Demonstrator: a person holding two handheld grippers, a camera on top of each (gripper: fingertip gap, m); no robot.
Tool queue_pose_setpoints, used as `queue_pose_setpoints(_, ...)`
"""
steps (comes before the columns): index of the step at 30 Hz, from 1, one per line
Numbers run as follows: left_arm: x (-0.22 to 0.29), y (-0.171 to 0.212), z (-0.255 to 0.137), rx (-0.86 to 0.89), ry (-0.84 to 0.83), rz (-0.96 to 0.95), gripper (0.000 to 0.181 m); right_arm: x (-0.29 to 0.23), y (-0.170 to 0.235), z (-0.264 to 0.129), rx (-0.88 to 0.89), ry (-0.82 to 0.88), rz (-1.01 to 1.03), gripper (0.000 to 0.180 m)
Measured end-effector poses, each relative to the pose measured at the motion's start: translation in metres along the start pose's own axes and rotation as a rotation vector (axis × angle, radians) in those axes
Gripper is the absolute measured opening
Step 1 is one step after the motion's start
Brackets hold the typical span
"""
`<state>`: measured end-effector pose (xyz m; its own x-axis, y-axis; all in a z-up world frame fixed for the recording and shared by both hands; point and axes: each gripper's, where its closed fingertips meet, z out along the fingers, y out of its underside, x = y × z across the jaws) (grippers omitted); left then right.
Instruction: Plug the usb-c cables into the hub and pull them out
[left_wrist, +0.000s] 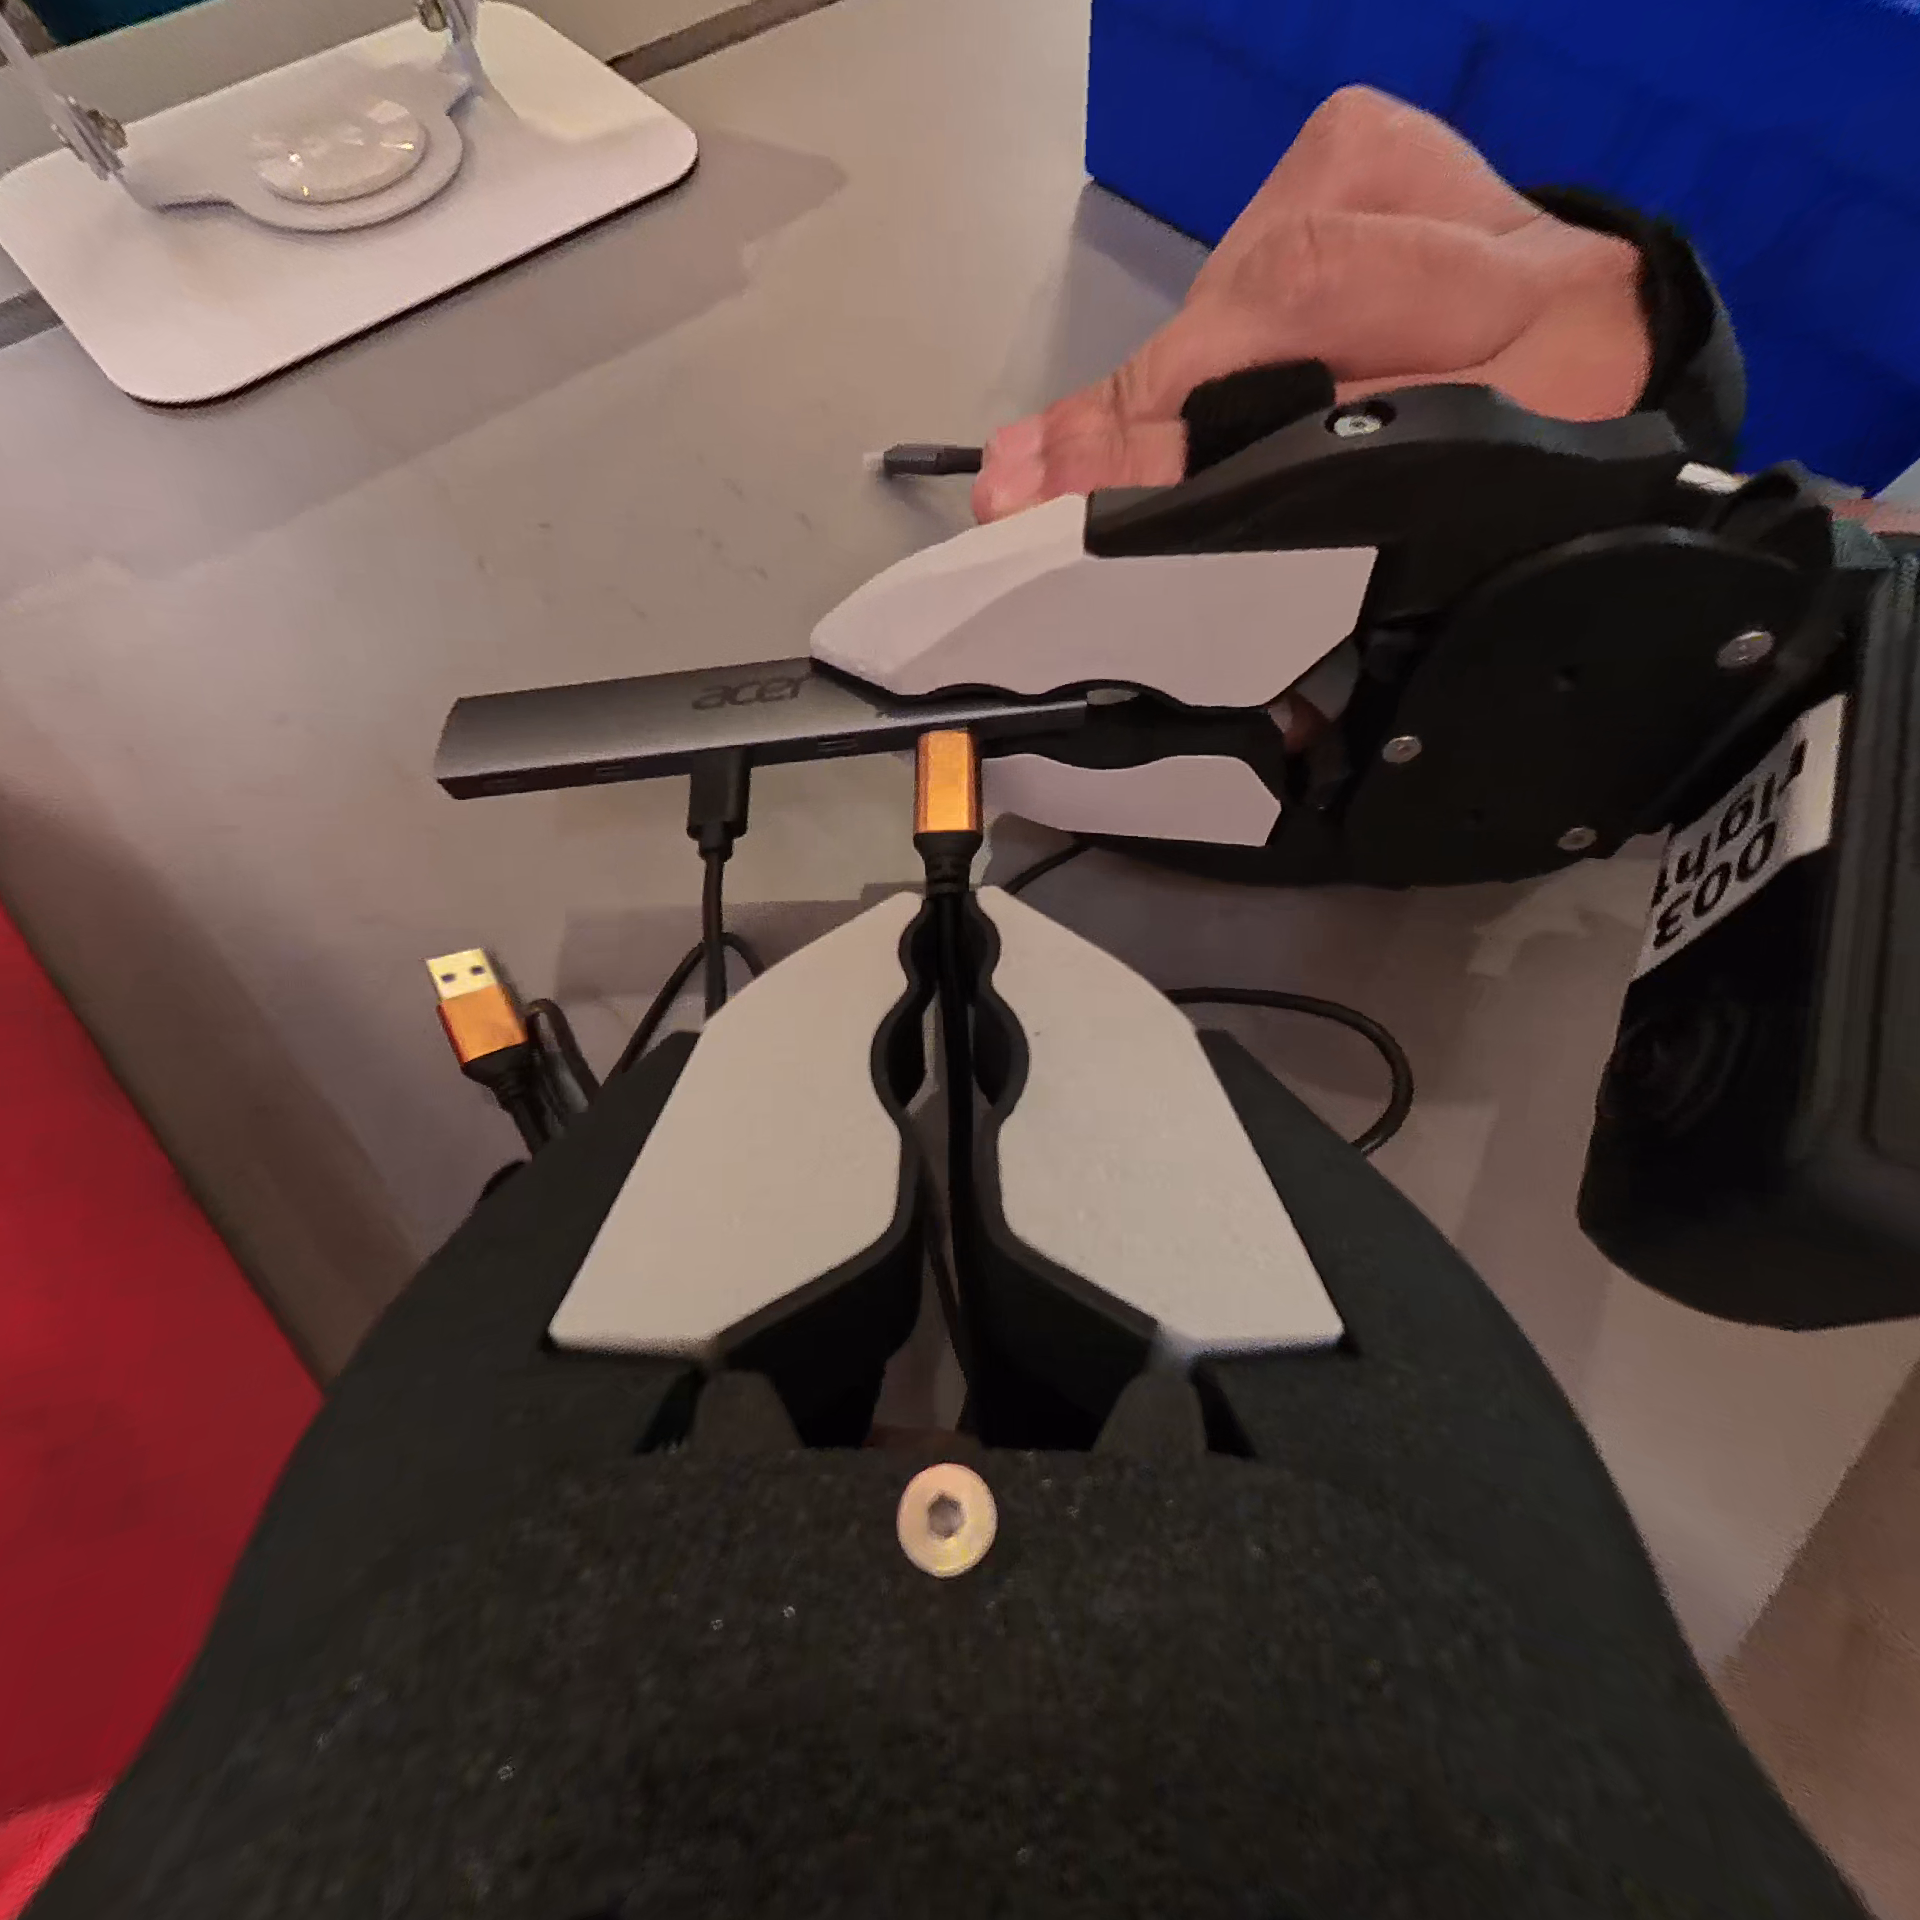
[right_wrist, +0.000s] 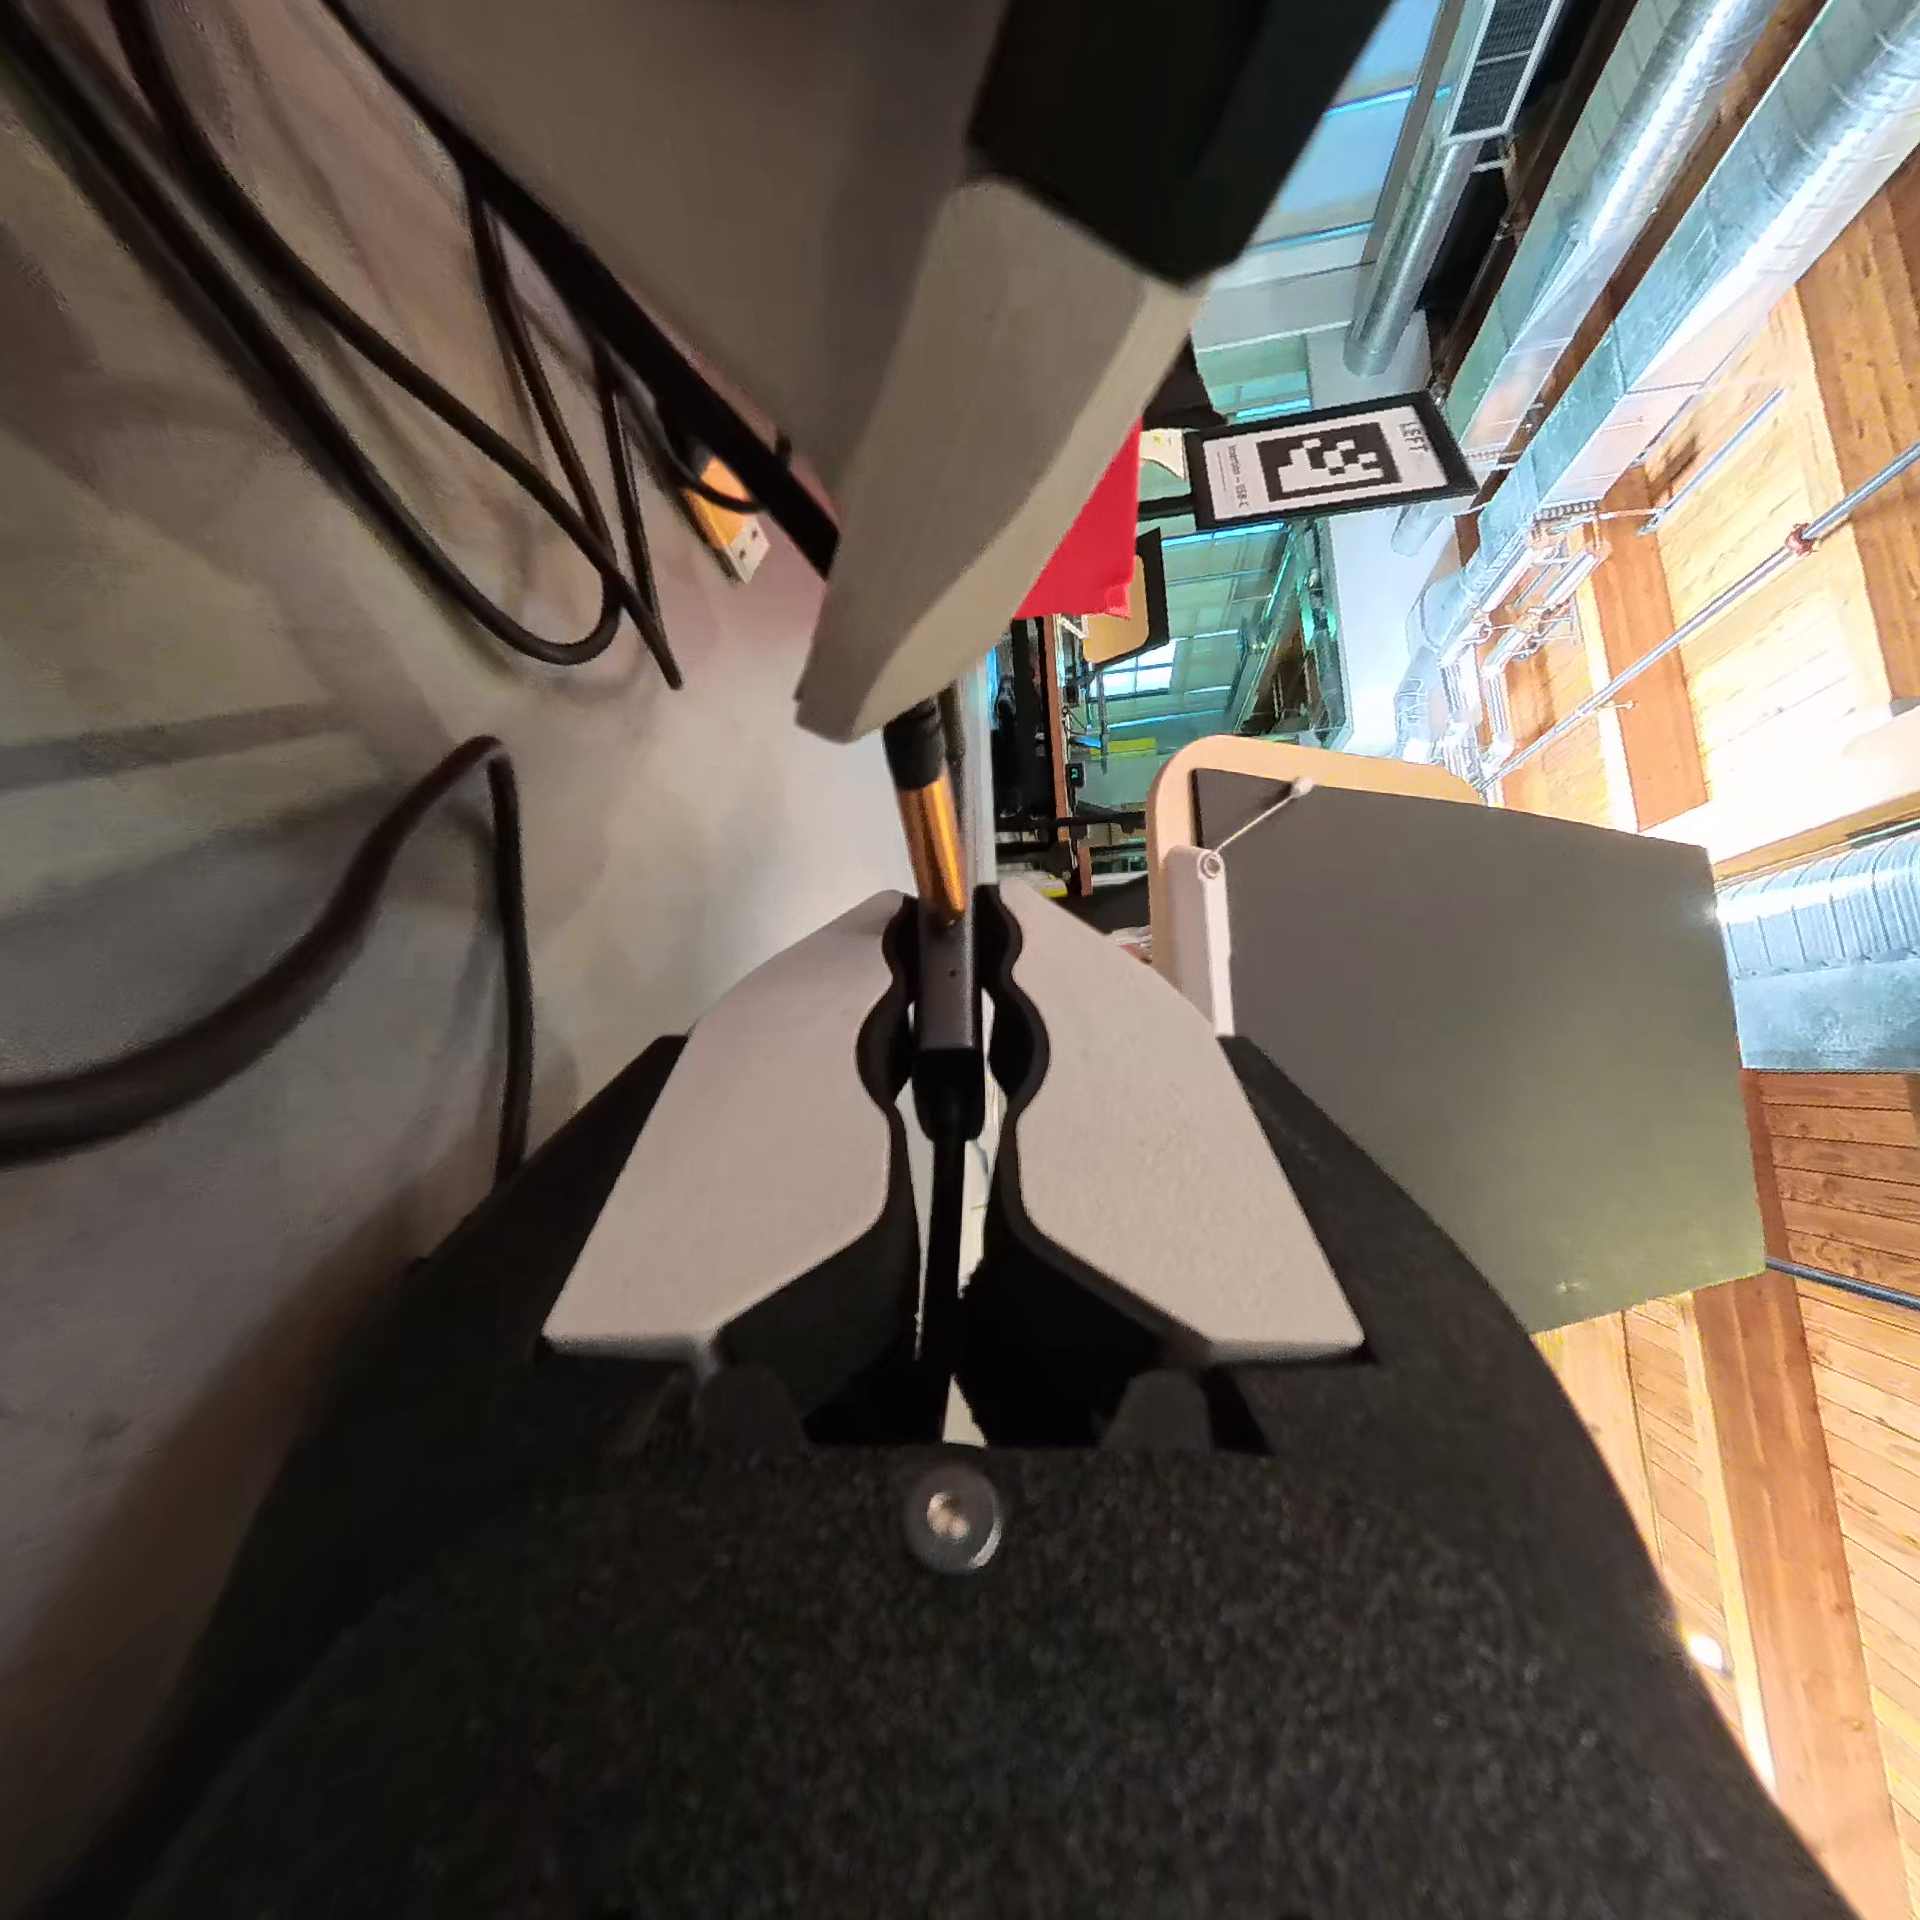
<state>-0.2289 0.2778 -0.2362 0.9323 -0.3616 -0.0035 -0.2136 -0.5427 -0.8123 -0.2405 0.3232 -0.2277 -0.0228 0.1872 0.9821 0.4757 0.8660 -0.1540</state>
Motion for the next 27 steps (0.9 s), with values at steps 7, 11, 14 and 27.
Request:
queue_pose_setpoints(7, 0.005, -0.003, 0.002, 0.022, 0.035, -0.032, 0.002, 0.003, 0.001, 0.003, -0.006, 0.045, -0.060, 0.009)
queue_pose_setpoints(11, -0.005, -0.005, 0.000, 0.025, 0.025, -0.031, 0.003, 0.002, 0.003, 0.003, 0.015, 0.064, -0.112, 0.009)
queue_pose_setpoints(14, -0.006, -0.002, 0.001, 0.008, 0.032, -0.024, 0.003, -0.004, 0.003, 0.002, 0.035, 0.066, -0.133, 0.011)
queue_pose_setpoints(27, -0.011, 0.003, 0.003, -0.014, 0.042, -0.018, 0.003, -0.007, 0.005, -0.001, 0.047, 0.037, -0.129, 0.010)
